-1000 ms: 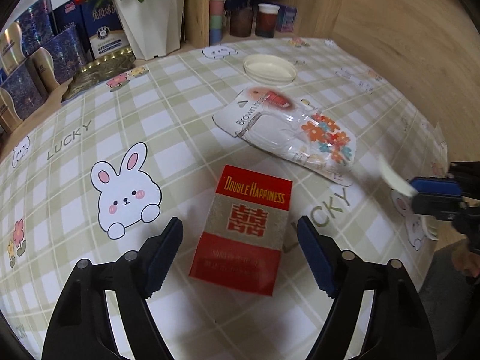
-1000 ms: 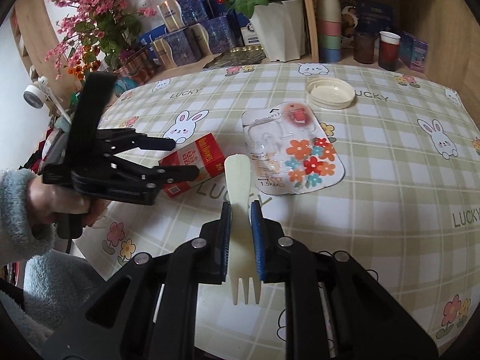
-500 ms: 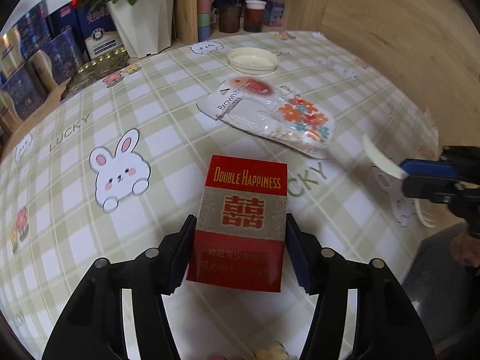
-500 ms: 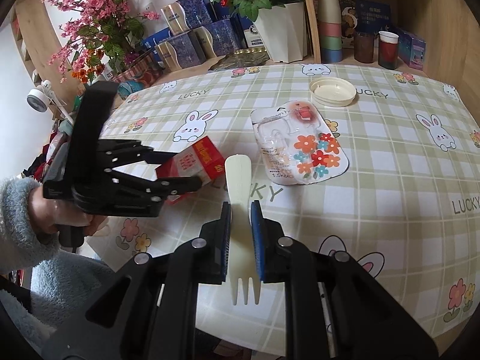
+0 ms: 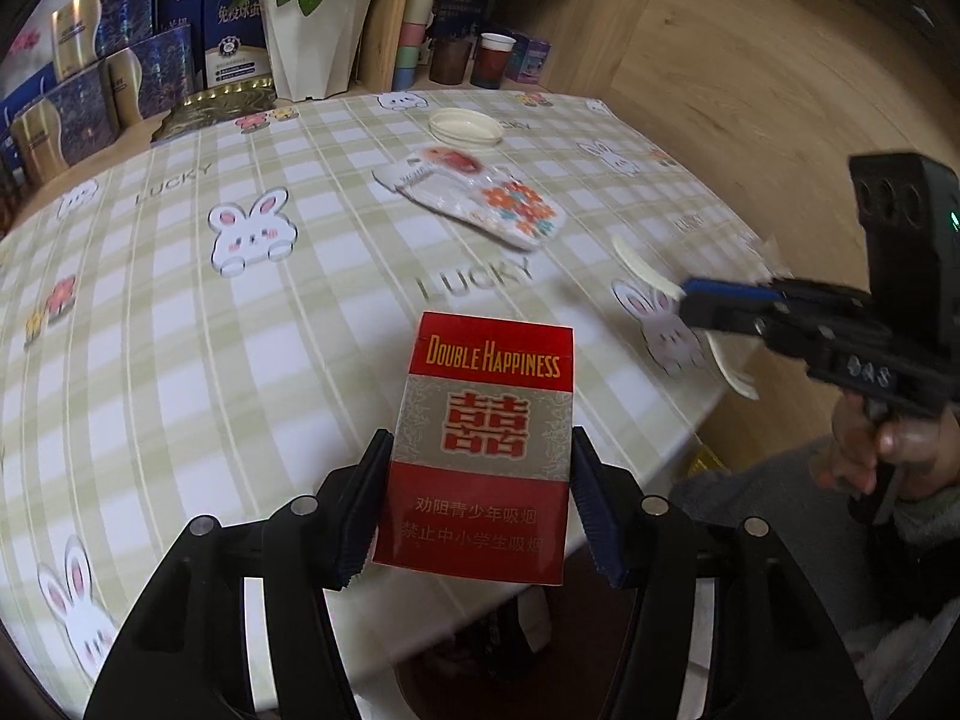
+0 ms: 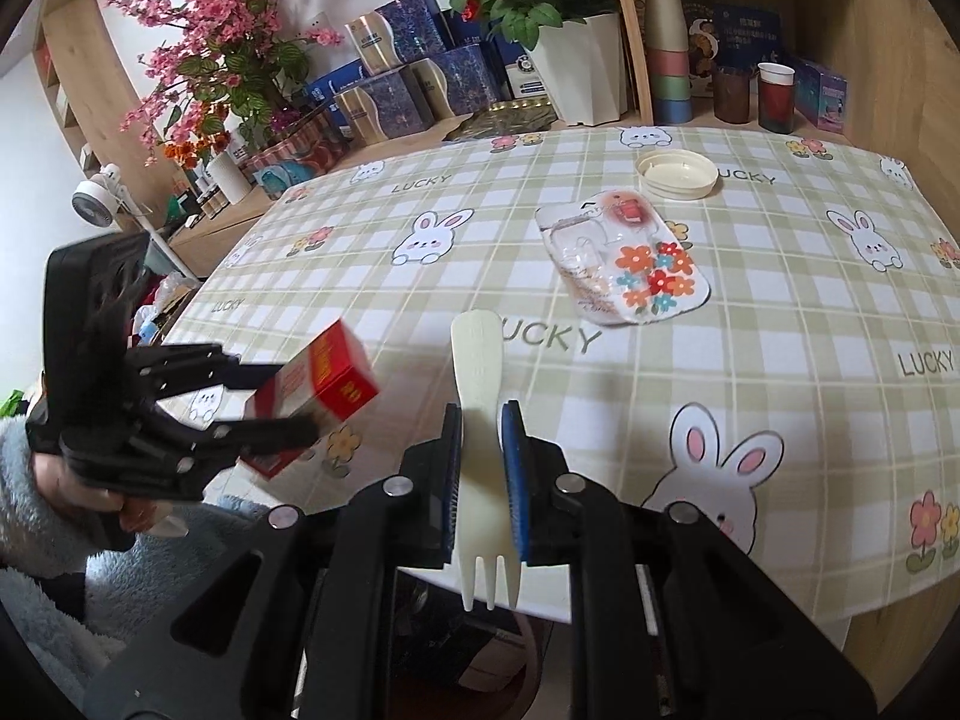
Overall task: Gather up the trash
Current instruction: 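Carry the red pack over the bin and open the left gripper, then lower the white fork into the bin and open the right gripper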
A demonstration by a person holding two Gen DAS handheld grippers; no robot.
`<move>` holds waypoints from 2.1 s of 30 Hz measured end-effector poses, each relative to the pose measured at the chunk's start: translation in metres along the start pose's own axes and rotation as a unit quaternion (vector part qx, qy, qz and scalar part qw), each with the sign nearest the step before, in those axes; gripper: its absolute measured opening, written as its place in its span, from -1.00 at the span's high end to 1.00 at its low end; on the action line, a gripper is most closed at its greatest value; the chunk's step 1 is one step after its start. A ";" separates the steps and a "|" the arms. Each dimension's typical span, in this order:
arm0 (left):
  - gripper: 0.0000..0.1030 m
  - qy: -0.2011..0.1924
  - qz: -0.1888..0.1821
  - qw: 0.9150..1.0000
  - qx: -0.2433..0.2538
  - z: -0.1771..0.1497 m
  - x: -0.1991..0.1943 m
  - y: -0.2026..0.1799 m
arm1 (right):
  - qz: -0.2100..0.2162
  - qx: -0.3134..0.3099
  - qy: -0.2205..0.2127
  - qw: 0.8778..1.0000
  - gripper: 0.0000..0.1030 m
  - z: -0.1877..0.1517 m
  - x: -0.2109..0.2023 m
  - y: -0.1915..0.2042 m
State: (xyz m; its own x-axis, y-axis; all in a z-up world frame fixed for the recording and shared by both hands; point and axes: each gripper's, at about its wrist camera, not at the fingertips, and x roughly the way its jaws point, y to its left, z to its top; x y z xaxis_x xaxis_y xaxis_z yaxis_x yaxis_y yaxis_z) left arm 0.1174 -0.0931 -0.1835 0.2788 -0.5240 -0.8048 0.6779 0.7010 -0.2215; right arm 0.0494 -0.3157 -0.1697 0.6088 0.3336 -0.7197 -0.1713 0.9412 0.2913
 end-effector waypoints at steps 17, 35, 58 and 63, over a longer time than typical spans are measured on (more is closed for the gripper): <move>-0.10 0.129 -0.035 0.991 0.008 -0.115 0.013 -0.025 | 0.014 -0.021 0.018 1.000 0.67 -0.037 -0.015 0.030; -0.31 0.199 -0.038 0.979 -0.016 -0.146 0.061 -0.018 | 0.012 -0.030 0.035 0.999 0.67 -0.047 -0.012 0.038; -0.88 -0.129 0.177 0.956 -0.193 -0.099 -0.099 0.061 | 0.044 -0.055 0.153 0.986 0.67 -0.090 0.036 0.072; -0.88 -0.124 0.189 0.955 -0.194 -0.105 -0.101 0.069 | 0.045 -0.051 0.193 0.979 0.67 -0.101 0.051 0.074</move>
State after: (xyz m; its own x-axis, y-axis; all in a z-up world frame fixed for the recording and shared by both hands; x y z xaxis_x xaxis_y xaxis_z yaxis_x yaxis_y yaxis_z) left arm 0.0647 0.0584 -0.1753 0.6385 -0.2621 -0.7236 0.2065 0.9641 -0.1669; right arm -0.0101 -0.2233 -0.2484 0.2525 0.3929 -0.8842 -0.3001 0.9006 0.3144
